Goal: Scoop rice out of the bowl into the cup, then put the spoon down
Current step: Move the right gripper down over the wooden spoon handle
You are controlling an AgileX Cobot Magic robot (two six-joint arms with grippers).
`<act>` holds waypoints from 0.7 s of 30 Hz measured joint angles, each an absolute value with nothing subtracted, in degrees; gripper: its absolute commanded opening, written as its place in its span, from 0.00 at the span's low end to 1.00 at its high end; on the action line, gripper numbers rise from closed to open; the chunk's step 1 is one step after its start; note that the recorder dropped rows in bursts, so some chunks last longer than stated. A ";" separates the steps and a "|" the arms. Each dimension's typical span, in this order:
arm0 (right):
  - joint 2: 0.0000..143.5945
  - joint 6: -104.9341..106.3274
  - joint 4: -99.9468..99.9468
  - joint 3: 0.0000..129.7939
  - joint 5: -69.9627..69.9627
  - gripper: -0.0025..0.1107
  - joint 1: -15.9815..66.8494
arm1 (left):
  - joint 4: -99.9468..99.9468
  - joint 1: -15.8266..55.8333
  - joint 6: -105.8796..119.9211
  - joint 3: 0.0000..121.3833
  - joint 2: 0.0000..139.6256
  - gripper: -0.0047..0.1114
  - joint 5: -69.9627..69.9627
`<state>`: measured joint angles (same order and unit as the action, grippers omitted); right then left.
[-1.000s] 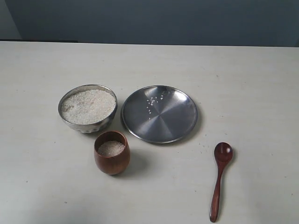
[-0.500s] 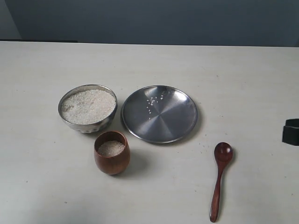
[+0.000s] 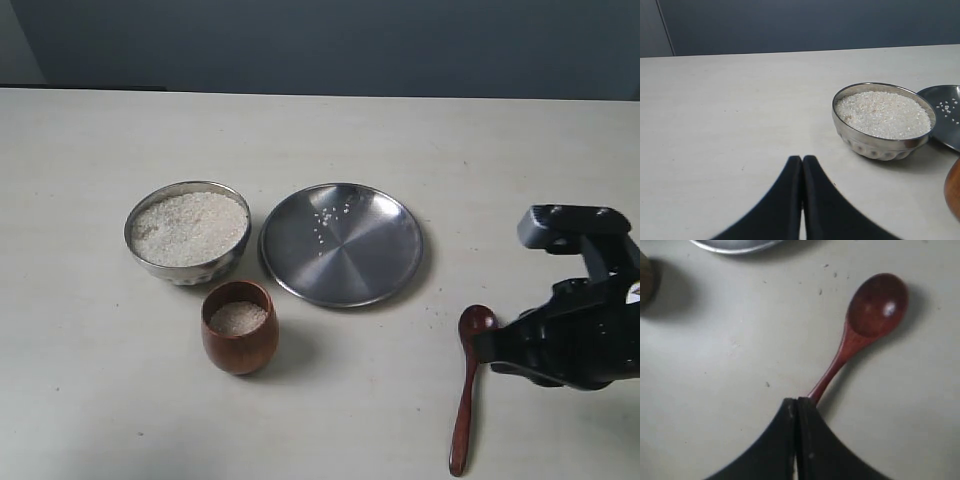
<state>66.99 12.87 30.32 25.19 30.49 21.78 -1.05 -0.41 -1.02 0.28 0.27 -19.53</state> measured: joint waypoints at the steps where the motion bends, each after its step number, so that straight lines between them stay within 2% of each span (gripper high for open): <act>1: 68.33 12.87 31.01 25.19 29.60 0.02 22.98 | -1.05 -0.41 -1.02 0.28 0.27 0.04 -19.53; 12: 79.48 12.87 35.33 25.19 22.05 0.02 32.82 | -1.05 -0.41 -1.02 0.28 0.27 0.04 -19.53; 21: 85.68 13.00 35.72 25.28 19.69 0.02 34.20 | -1.05 -0.41 -1.02 0.28 0.27 0.04 -19.53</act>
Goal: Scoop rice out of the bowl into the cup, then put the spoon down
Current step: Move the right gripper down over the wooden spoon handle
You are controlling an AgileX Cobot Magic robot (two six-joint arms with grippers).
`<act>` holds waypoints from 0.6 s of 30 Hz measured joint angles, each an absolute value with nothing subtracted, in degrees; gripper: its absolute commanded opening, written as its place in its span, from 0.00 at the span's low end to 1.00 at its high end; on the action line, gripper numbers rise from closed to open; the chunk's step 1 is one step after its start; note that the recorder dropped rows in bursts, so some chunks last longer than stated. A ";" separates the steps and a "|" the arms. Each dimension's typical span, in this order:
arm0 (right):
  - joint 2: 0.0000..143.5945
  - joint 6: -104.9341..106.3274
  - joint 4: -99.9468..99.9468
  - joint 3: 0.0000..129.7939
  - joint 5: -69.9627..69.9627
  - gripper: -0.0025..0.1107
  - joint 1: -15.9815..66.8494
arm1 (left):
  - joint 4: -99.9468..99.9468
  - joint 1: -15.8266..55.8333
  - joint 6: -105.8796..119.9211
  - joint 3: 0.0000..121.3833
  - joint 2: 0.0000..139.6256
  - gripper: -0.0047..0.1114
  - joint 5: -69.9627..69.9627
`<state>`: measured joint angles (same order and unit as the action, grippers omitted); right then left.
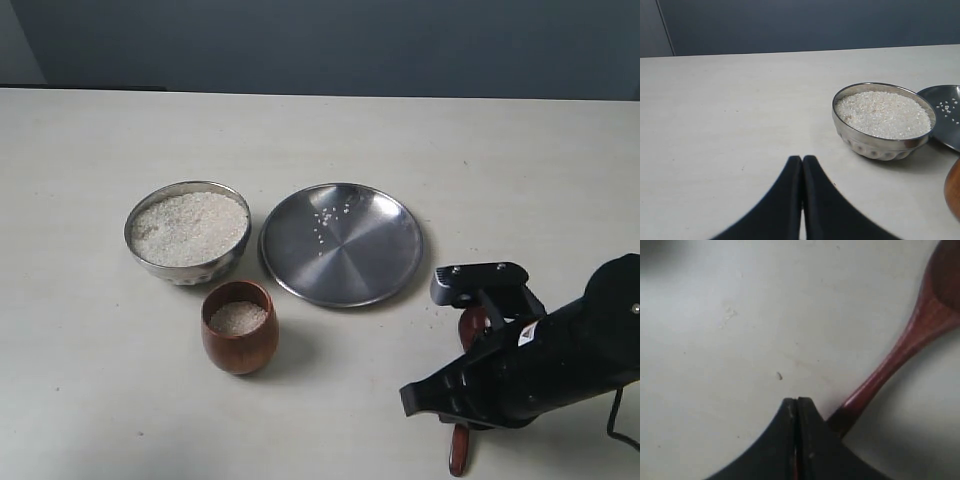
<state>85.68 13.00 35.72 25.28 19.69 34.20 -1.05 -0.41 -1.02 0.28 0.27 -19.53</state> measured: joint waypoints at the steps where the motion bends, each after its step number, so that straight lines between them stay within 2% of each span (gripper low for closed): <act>1: 86.25 13.00 35.72 25.28 19.69 0.02 34.20 | -1.05 -0.41 -1.02 0.28 0.27 0.04 -19.53; 18: 89.05 11.22 29.19 25.28 18.54 0.02 34.20 | -1.05 -0.41 -1.02 0.28 0.27 0.04 -19.53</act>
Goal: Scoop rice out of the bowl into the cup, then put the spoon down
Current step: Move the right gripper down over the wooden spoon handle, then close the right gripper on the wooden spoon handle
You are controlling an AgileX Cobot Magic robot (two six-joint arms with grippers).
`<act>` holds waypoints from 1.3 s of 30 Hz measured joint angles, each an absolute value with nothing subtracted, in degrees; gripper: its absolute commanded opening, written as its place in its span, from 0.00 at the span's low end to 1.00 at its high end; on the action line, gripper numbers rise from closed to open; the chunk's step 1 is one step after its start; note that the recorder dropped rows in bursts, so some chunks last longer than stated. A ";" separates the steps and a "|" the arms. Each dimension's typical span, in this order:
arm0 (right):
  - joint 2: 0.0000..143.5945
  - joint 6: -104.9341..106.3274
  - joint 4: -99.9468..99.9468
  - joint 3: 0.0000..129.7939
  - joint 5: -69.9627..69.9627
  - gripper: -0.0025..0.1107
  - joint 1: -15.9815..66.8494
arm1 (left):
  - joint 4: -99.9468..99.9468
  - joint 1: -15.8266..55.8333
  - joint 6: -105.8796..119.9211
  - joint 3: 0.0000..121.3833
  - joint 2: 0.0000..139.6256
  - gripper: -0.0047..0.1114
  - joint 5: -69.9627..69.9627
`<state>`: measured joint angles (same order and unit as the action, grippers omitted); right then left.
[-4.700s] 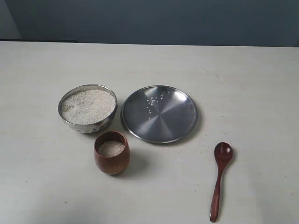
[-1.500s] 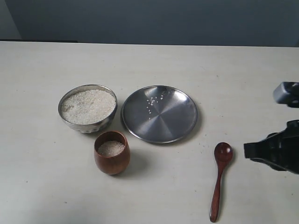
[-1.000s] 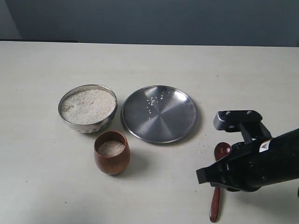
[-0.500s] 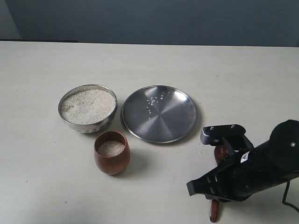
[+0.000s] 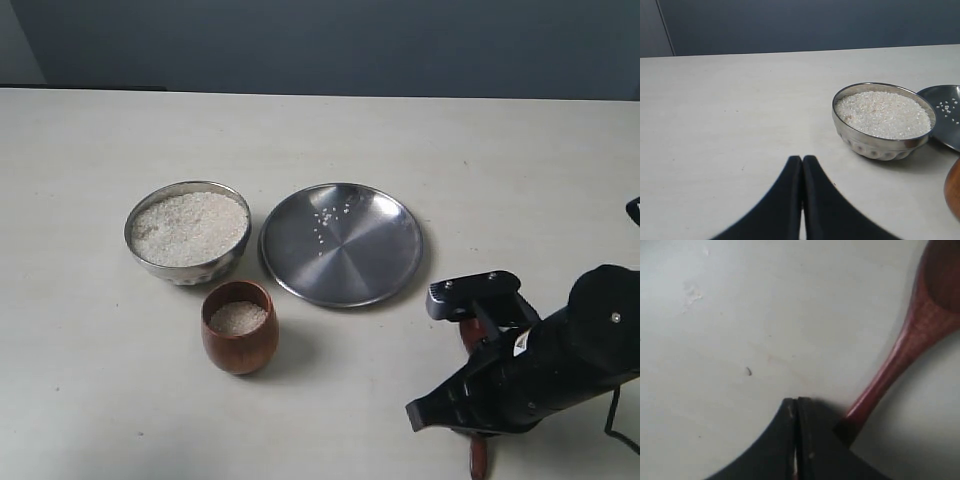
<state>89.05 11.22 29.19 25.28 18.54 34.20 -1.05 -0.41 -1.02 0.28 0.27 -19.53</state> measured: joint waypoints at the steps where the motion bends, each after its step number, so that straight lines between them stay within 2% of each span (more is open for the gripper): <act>1: 89.05 10.12 27.39 25.28 18.54 0.02 34.20 | -1.05 -0.41 -1.02 0.28 0.27 0.04 -19.53; 6: 88.80 -10.34 4.26 25.68 21.10 0.02 34.20 | -1.05 -0.41 -1.02 0.28 0.27 0.04 -19.53; 12: 88.62 -23.73 -12.39 25.90 24.96 0.02 34.20 | -1.05 -0.41 -1.02 0.28 0.27 0.04 -19.53; 20: 79.48 -26.65 -16.94 25.56 27.52 0.02 34.20 | -1.05 -0.41 -1.02 0.28 0.27 0.04 -19.53; 26: 70.75 -26.77 -20.18 25.56 35.72 0.02 34.20 | -1.05 -0.41 -1.02 0.28 0.27 0.04 -19.53; 32: 68.99 -26.77 -20.03 25.56 39.90 0.02 34.20 | -1.05 -0.41 -1.02 0.28 0.27 0.04 -19.53; 34: 69.01 -26.19 -19.78 25.56 40.40 0.07 34.20 | -1.05 -0.41 -1.02 0.28 0.27 0.04 -19.53; 39: 69.01 -25.59 -19.27 25.56 41.16 0.33 34.20 | -1.05 -0.41 -1.02 0.28 0.27 0.04 -19.53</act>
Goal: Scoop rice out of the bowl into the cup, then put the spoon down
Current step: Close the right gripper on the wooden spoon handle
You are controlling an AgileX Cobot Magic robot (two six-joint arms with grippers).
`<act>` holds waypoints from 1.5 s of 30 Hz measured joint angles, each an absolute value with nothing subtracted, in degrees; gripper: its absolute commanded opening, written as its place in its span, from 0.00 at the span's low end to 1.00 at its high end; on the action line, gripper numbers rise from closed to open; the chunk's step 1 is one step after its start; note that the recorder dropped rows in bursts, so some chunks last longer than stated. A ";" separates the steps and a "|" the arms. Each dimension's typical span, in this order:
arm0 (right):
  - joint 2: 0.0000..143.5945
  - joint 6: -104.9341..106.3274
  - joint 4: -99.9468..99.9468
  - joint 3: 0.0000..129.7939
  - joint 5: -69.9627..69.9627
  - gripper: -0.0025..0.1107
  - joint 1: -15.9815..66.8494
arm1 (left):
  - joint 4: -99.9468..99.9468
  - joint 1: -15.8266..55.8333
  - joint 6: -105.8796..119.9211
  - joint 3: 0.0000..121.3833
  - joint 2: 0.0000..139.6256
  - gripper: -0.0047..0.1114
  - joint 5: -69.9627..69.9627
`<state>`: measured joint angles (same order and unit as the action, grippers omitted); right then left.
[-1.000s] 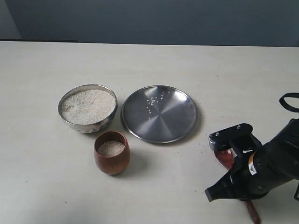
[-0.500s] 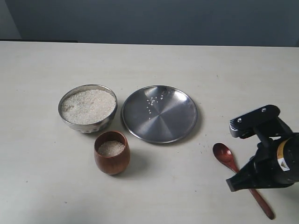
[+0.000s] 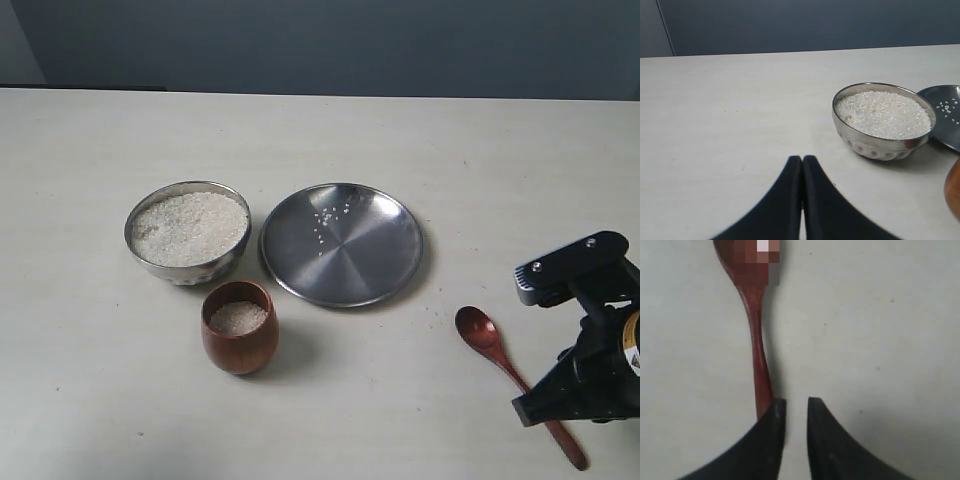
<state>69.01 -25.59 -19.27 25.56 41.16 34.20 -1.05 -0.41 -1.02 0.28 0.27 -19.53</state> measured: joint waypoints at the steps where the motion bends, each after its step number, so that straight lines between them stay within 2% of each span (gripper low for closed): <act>1: 69.01 -25.19 -18.91 25.56 41.57 0.35 34.20 | -1.05 -0.41 -1.02 0.28 0.27 0.04 -19.53; 17: 69.66 -19.62 -14.52 24.71 40.59 0.35 34.20 | -1.05 -0.41 -1.02 0.28 0.27 0.04 -19.53; 37: 85.18 -19.40 -14.95 24.23 31.26 0.35 34.20 | -1.05 -0.41 -1.11 0.28 0.27 0.04 -19.53; 40: 86.07 -21.75 -17.41 24.23 31.12 0.26 34.20 | -1.05 -0.41 -1.11 0.28 0.27 0.04 -19.53; 43: 86.42 -24.50 -20.72 24.23 31.25 0.04 34.20 | -1.05 -0.41 -1.11 0.28 0.27 0.04 -19.53; 45: 86.42 -25.41 -21.48 24.23 31.33 0.02 34.20 | -1.05 -0.41 -1.11 0.28 0.27 0.04 -19.53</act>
<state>86.42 -25.41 -21.48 24.23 31.33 34.20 -1.05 -0.41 -1.11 0.28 0.27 -19.53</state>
